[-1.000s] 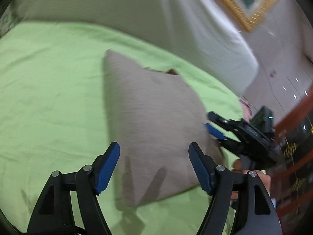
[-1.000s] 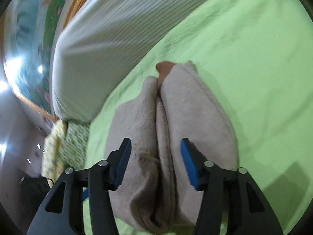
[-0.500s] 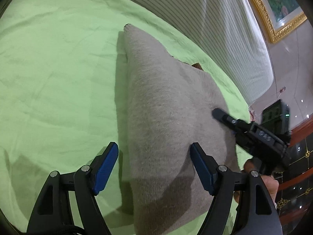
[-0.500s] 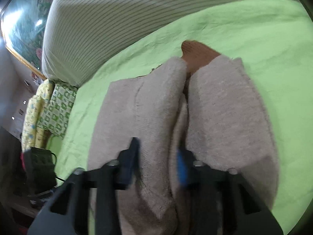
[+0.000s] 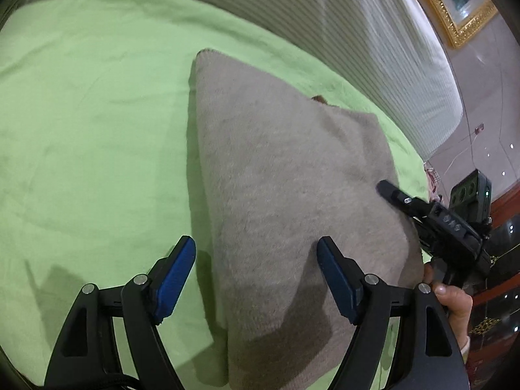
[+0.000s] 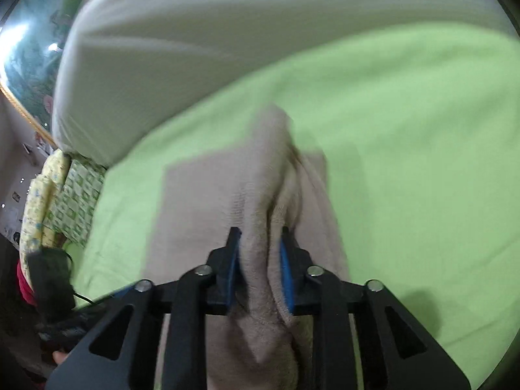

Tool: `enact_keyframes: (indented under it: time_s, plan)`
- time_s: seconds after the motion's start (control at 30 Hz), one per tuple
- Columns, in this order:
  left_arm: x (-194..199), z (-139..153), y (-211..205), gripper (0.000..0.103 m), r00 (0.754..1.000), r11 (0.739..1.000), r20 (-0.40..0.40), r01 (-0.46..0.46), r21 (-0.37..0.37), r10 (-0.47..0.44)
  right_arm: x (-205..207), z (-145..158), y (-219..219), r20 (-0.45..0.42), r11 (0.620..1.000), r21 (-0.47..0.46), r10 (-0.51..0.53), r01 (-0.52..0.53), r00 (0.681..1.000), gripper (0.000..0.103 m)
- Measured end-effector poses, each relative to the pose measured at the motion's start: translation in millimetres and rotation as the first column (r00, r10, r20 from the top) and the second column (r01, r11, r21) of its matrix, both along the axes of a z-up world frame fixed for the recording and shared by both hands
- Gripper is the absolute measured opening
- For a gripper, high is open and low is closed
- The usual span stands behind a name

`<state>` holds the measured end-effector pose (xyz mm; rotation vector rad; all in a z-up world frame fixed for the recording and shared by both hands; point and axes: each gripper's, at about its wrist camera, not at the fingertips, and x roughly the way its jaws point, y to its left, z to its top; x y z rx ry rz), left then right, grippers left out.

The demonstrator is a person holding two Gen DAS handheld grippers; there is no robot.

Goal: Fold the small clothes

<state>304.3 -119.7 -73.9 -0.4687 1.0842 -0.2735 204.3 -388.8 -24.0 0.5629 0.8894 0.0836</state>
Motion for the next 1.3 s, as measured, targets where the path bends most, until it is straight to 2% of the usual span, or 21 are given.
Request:
enact_keyframes:
  time_s: [0.07, 0.1, 0.23, 0.33, 0.4, 0.43, 0.47, 0.5, 0.57, 0.63, 0.87, 0.9, 0.93, 1.0, 1.03, 1.07, 1.1, 1.13, 1.2, 1.3]
  plan:
    - [-4, 0, 4, 0.078, 1.000, 1.000, -0.005, 0.000, -0.006, 0.000, -7, -1, -7, 0.031, 0.996, 0.086, -0.023, 0.021, 0.999, 0.042]
    - [-7, 2, 5, 0.078, 1.000, 1.000, 0.000, -0.001, -0.006, 0.001, -9, 1, -6, 0.042, 0.996, 0.084, -0.026, 0.022, 0.999, 0.042]
    - [-15, 2, 3, 0.078, 1.000, 1.000, 0.009, -0.004, 0.010, 0.004, -4, 16, 14, 0.066, 0.999, -0.024, 0.036, -0.035, 0.997, 0.044]
    - [-13, 2, 6, 0.080, 1.000, 1.000, 0.000, 0.003, 0.015, -0.003, 2, 26, 23, 0.055, 0.992, -0.123, 0.018, -0.011, 0.998, 0.046]
    - [-4, 1, 4, 0.080, 1.000, 1.000, -0.001, 0.006, 0.015, -0.006, 0, 30, 22, 0.056, 0.981, -0.190, -0.025, 0.035, 0.998, 0.057]
    - [0, 0, 5, 0.081, 1.000, 1.000, -0.003, 0.003, 0.013, -0.003, -1, 30, 21, 0.053, 0.977, -0.211, -0.029, 0.039, 0.998, 0.067]
    - [3, -1, 7, 0.082, 1.000, 1.000, -0.006, -0.001, 0.003, 0.001, 0, 26, 18, 0.039, 0.976, -0.216, -0.020, 0.028, 0.999, 0.071]
    - [7, -4, 8, 0.082, 1.000, 1.000, -0.015, -0.004, -0.021, 0.004, 2, 21, 16, 0.021, 0.979, -0.203, -0.009, 0.013, 1.000, 0.071]
    - [13, -12, 10, 0.082, 0.999, 0.996, -0.049, -0.009, -0.084, 0.005, 3, 8, 9, -0.008, 0.993, -0.118, 0.017, -0.018, 1.000, 0.071]
    - [16, -20, 13, 0.084, 0.997, 0.991, -0.075, -0.023, -0.134, 0.013, 2, 3, 1, -0.007, 0.998, -0.063, 0.013, -0.014, 1.000, 0.072]
    - [18, -27, 4, 0.087, 0.998, 0.989, -0.068, 0.002, -0.150, -0.013, 1, 1, -6, -0.006, 0.998, -0.021, 0.056, -0.056, 0.998, 0.073]
    - [20, -28, 0, 0.081, 0.997, 0.986, -0.065, 0.024, -0.163, -0.035, 2, -1, -5, -0.013, 0.998, -0.009, 0.061, -0.061, 0.998, 0.073]
    - [22, -29, -6, 0.079, 0.997, 0.986, -0.064, 0.035, -0.162, -0.046, 3, -4, -4, -0.025, 0.997, 0.015, 0.071, -0.071, 0.997, 0.073]
    - [21, -30, -10, 0.066, 0.998, 0.991, -0.050, 0.039, -0.125, -0.045, -1, -10, -5, -0.046, 0.995, 0.035, 0.100, -0.098, 0.994, 0.072]
    - [19, -28, -9, 0.062, 0.998, 0.992, -0.034, 0.043, -0.120, -0.048, -4, -10, -3, -0.052, 0.992, 0.023, 0.127, -0.126, 0.991, 0.067]
    - [16, -23, -6, 0.051, 0.999, 0.992, -0.018, 0.043, -0.117, -0.045, -5, -9, 2, -0.052, 0.988, 0.029, 0.151, -0.149, 0.987, 0.049]
    - [13, -18, -3, 0.043, 0.999, 0.992, -0.003, 0.044, -0.120, -0.045, -8, -7, 3, -0.050, 0.988, 0.038, 0.148, -0.147, 0.988, 0.048]
    - [7, -11, 1, 0.041, 0.999, 0.991, 0.017, 0.051, -0.124, -0.049, -11, -3, 7, -0.044, 0.991, 0.028, 0.136, -0.134, 0.990, 0.043]
    - [-7, 10, 10, 0.039, 0.997, 0.993, 0.060, 0.061, -0.097, -0.055, -20, 9, 16, -0.014, 0.993, 0.019, 0.117, -0.117, 0.993, 0.040]
    - [-42, 43, 37, 0.039, 0.991, 0.998, 0.133, 0.033, -0.049, -0.027, -37, 31, 39, 0.059, 0.985, 0.093, 0.140, -0.145, 0.988, 0.038]
